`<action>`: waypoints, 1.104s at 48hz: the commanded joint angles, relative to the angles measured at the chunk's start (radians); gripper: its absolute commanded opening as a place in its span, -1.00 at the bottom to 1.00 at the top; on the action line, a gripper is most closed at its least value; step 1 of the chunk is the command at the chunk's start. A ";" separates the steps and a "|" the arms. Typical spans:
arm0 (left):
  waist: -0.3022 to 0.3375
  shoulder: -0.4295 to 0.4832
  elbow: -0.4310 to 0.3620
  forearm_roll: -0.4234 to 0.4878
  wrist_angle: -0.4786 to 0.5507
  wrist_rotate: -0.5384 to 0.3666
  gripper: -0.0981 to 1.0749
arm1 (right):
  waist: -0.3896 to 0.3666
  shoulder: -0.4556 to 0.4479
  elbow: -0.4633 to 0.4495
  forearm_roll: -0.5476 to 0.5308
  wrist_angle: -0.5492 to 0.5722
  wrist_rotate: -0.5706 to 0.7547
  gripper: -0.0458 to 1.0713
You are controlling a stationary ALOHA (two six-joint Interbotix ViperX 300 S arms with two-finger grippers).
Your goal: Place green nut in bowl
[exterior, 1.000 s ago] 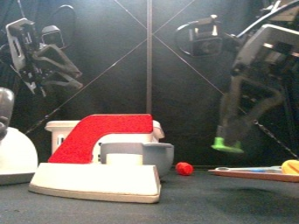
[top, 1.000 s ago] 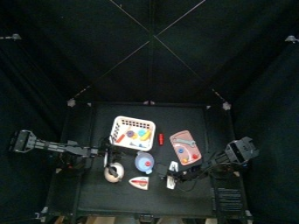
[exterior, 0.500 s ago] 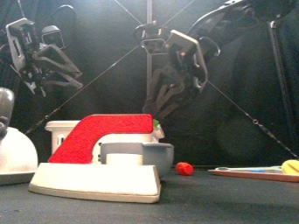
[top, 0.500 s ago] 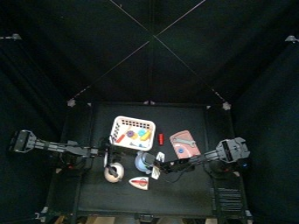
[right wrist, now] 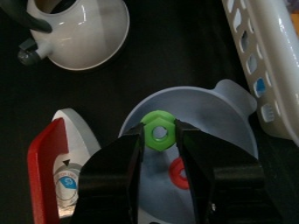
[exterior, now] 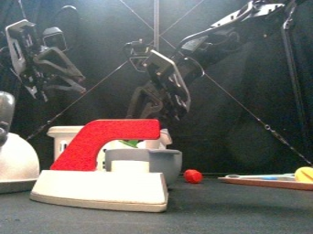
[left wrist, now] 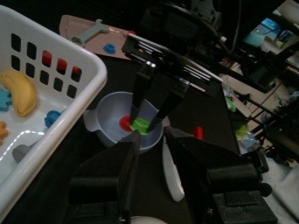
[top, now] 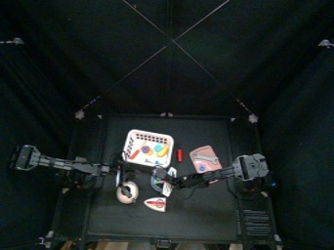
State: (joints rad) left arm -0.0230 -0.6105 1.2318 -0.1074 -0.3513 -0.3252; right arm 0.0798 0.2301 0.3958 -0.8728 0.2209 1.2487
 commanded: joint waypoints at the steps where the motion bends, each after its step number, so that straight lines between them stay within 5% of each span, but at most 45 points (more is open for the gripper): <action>1: 0.002 0.000 -0.009 0.000 -0.009 0.003 0.40 | -0.006 -0.020 -0.025 0.002 0.000 -0.002 0.58; 9: 0.002 0.000 -0.009 0.000 -0.009 0.003 0.40 | -0.005 -0.020 -0.026 -0.003 0.003 -0.008 0.78; 53: 0.002 0.000 -0.008 0.000 -0.009 0.000 0.40 | 0.002 -0.114 0.005 0.103 0.000 0.003 0.79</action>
